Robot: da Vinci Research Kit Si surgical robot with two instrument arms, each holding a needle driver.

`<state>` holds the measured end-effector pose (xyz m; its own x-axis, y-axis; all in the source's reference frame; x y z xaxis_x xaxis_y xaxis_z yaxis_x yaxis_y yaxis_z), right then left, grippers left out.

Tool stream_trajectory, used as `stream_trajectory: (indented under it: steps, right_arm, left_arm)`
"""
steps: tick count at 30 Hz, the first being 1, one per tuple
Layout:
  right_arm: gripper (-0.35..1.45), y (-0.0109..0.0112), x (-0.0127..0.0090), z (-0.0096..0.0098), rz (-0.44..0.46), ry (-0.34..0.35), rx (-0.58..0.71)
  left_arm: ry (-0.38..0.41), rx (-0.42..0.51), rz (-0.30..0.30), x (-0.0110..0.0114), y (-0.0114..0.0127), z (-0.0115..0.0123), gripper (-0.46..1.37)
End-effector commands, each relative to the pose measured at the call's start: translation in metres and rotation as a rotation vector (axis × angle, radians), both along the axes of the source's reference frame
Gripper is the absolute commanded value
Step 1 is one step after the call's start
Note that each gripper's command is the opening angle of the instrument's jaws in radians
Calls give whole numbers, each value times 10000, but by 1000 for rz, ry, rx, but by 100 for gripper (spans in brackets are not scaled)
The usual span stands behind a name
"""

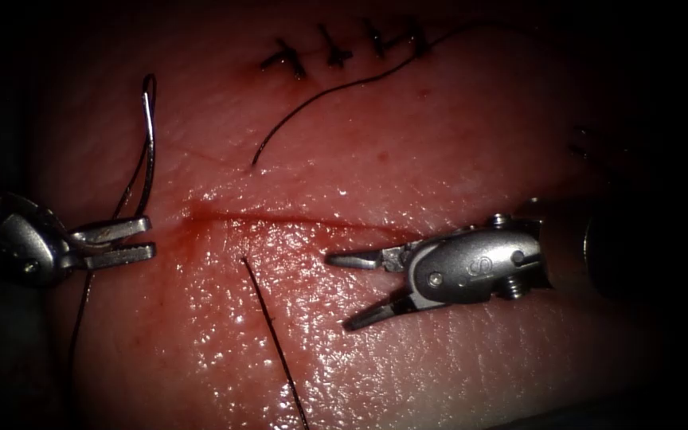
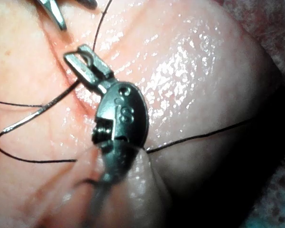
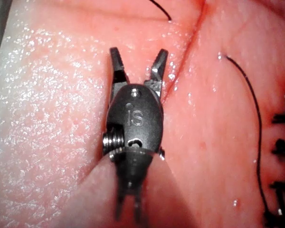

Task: Wound Closure
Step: Pull suture through incision until only a short tail is left above wound

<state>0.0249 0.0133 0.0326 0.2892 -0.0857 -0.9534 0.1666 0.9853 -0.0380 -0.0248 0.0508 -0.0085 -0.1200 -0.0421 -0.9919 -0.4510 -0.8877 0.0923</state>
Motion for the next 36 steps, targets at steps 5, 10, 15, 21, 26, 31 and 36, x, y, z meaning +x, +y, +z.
stream_trajectory:
  steps: [5,10,15,21,26,31,36]
  right_arm:
    - [129,4,19,14,-39,-8,-7]
    - [127,3,39,22,-71,-14,-15]
    - [116,2,54,23,-98,2,-24]
    - [100,1,64,26,-119,12,-28]
    - [55,-1,72,26,-155,20,-30]
    - [-35,-7,75,29,-264,-16,-26]
    - [-35,-14,72,28,-300,-33,-30]
  left_arm:
    - [6,-10,9,0,-1,-1,-35]
    - [8,-16,12,2,-2,-1,-35]
    - [6,-17,15,5,-3,0,-35]
    - [9,-24,17,6,-4,1,-35]
    - [9,-30,20,6,-3,1,-35]
    - [9,-30,20,6,-3,1,-35]
    - [9,-30,20,6,-3,1,-35]
